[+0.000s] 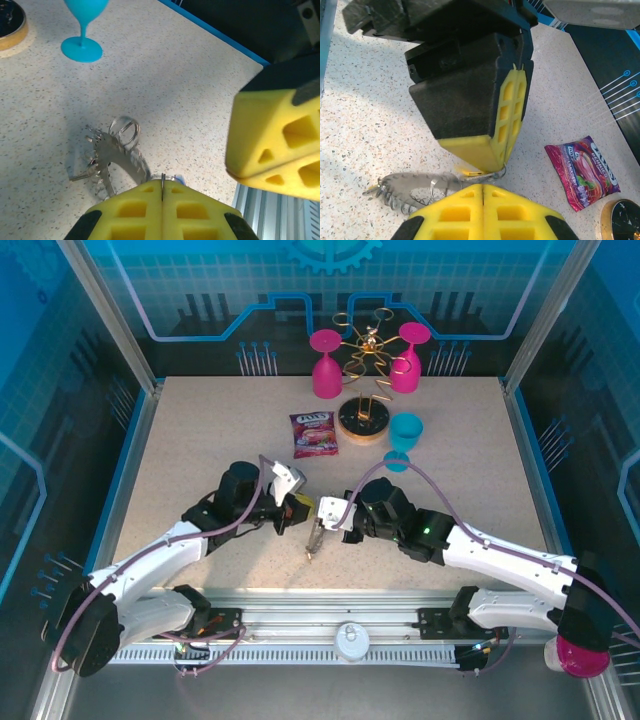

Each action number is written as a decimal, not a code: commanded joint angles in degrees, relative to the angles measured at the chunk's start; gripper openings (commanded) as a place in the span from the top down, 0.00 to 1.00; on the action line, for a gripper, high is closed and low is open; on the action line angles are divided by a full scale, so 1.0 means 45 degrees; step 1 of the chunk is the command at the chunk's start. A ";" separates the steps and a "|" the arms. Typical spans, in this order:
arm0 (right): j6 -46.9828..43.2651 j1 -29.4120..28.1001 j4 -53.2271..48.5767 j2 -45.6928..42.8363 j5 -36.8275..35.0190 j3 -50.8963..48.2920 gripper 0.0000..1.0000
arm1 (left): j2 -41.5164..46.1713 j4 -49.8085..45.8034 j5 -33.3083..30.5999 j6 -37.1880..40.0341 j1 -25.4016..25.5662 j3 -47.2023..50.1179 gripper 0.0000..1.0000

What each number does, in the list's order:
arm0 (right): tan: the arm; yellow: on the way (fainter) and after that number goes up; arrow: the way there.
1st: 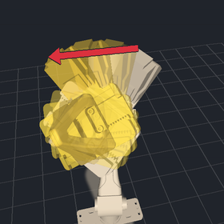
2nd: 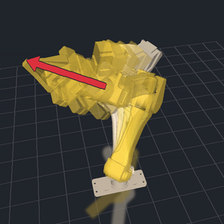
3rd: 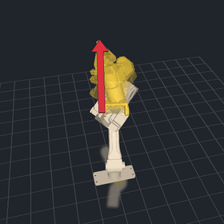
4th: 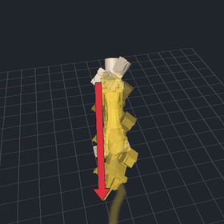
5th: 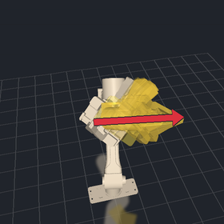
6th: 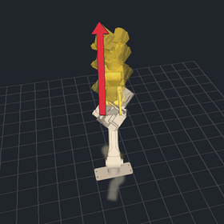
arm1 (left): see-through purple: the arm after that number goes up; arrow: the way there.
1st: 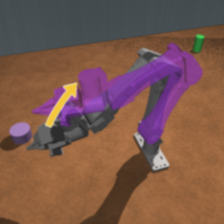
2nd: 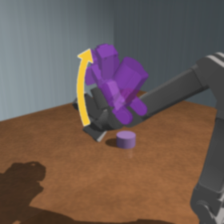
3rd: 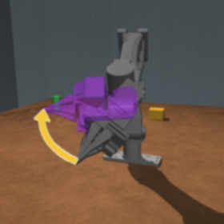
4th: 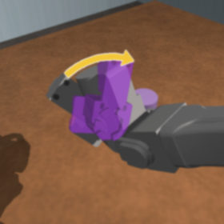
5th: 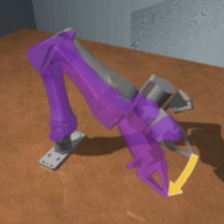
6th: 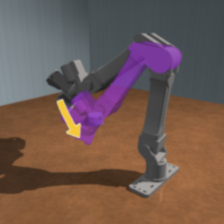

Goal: Put the keys on the keyring

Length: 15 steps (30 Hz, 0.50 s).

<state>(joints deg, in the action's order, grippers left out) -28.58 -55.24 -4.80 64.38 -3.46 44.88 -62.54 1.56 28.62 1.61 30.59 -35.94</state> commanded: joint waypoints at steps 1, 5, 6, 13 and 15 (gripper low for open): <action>-0.0075 -0.0244 0.0480 -0.0110 0.0019 -0.0011 1.00 | -0.0007 0.0200 0.0067 -0.0218 -0.0124 -0.0235 1.00; 0.0035 -0.0219 0.0485 0.0017 -0.0093 -0.0027 1.00 | -0.0027 0.0239 0.0129 -0.0236 -0.0136 -0.0158 1.00; 0.0128 -0.0191 0.0470 -0.0002 -0.0164 -0.0061 1.00 | -0.0026 0.0205 0.0068 -0.0196 -0.0129 -0.0138 1.00; 0.2020 0.0453 0.0544 -0.0279 -0.0090 -0.0498 1.00 | -0.0140 0.0205 0.0054 -0.0064 -0.0140 0.0018 1.00; 0.2718 0.0605 0.0382 -0.0267 0.0025 -0.0540 1.00 | -0.0109 0.0258 0.0078 -0.0045 -0.0147 0.0019 1.00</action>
<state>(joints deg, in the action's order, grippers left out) -22.26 -53.65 -4.14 64.27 -4.08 43.07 -63.00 1.56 28.27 1.39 30.26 -35.92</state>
